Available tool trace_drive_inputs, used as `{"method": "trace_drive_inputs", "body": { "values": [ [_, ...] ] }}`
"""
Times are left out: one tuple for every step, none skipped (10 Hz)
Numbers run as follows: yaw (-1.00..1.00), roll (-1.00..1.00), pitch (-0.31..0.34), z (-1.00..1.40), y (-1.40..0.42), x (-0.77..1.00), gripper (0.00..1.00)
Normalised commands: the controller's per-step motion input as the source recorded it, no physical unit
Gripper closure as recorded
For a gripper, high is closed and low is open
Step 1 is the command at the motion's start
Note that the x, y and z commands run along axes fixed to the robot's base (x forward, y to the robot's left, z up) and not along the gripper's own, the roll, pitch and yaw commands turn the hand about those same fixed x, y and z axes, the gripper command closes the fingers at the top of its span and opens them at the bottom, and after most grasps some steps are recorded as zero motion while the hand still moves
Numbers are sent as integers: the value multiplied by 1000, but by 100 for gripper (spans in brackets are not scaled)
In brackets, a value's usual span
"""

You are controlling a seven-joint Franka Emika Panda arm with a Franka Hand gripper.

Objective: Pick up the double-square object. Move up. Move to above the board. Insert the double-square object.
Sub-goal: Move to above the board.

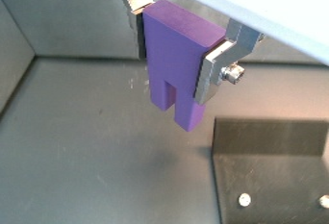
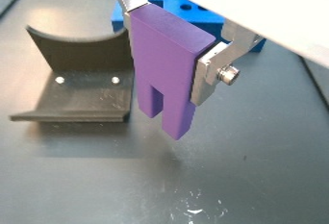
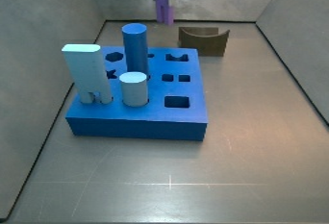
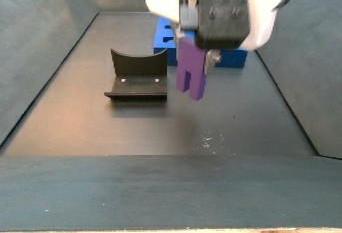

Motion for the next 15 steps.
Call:
{"method": "trace_drive_inputs", "body": {
  "values": [
    [-53, 54, 52, 1000, 125, 7, 100],
    [-47, 37, 66, 1000, 120, 8, 100],
    [-43, 27, 76, 1000, 117, 10, 100],
    [-41, 20, 84, 1000, 113, 11, 100],
    [-40, 17, 89, 1000, 110, 14, 100],
    [-41, 12, 93, 1000, 106, 13, 100],
    [-41, 11, 91, 1000, 103, 13, 100],
    [-45, 9, 89, 1000, 98, 15, 100],
    [-45, -1, 90, 1000, 92, 18, 100],
    [-46, -7, 89, 1000, 88, 17, 100],
    [-48, -13, 88, 1000, 82, 18, 100],
    [-49, -18, 87, 871, 70, 19, 100],
    [-50, -22, 88, 712, 54, 15, 100],
    [-52, -24, 86, 496, 41, 12, 100],
    [-52, -24, 85, 337, 34, 8, 100]
  ]
}}
